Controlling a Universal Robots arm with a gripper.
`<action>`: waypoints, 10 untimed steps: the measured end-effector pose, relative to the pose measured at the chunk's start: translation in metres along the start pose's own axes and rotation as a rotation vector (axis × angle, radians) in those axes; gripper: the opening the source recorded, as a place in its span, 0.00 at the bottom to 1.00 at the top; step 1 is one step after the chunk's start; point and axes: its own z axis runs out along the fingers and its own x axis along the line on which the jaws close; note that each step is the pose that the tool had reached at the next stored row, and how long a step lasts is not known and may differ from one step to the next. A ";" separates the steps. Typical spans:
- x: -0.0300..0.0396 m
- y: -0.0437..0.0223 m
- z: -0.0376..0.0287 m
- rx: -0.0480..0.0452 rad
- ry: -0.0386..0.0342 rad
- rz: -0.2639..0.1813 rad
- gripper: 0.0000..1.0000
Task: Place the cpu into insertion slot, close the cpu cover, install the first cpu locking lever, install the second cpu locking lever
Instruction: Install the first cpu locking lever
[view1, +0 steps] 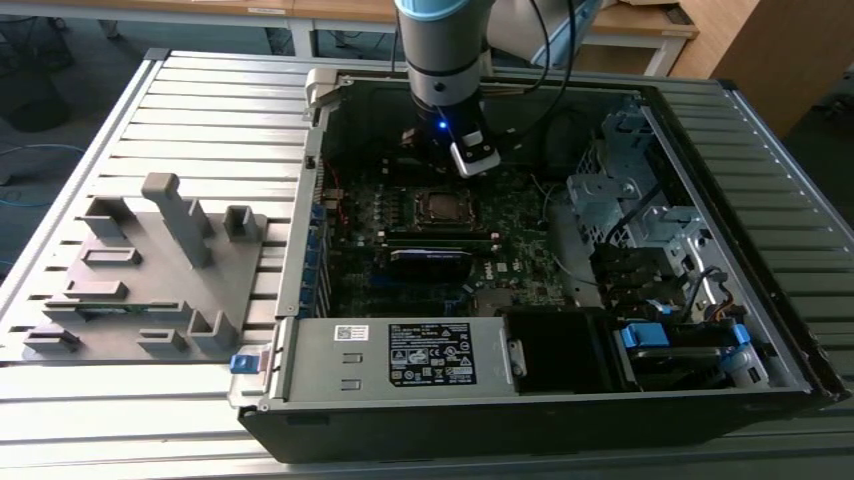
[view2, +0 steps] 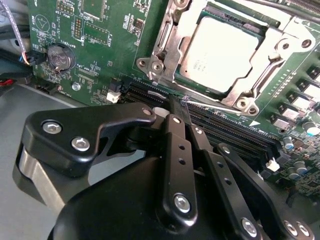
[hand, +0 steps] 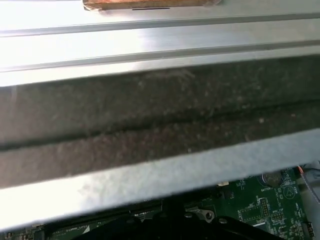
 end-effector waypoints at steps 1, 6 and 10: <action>0.0002 0.0004 0.0000 0.0005 -0.0007 0.004 0.10; 0.0015 0.0018 0.0001 0.0027 -0.0035 0.018 0.10; 0.0027 0.0016 0.0007 0.0019 -0.0090 0.019 0.10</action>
